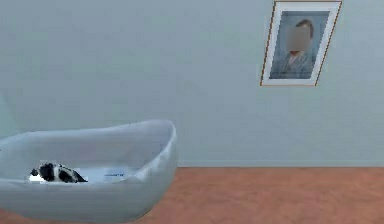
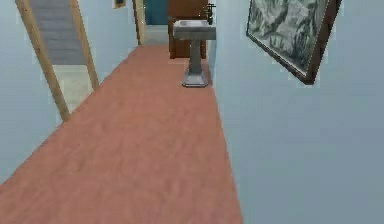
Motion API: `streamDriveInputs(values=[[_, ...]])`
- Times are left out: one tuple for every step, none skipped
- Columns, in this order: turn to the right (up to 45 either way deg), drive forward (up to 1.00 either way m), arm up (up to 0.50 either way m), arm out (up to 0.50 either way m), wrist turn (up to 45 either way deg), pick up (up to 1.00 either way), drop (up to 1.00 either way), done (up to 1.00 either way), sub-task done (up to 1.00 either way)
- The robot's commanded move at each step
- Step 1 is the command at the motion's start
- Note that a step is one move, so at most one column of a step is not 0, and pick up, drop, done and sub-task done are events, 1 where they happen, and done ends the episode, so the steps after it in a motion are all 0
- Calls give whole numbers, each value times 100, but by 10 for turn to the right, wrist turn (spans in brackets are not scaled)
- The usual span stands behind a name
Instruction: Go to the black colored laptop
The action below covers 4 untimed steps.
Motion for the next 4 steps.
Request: streamDriveInputs(values=[[450,0,0,0,0,0,0,0,0],[300,0,0,0,0,0,0,0,0],[0,100,0,0,0,0,0,0,0],[0,100,0,0,0,0,0,0,0]])
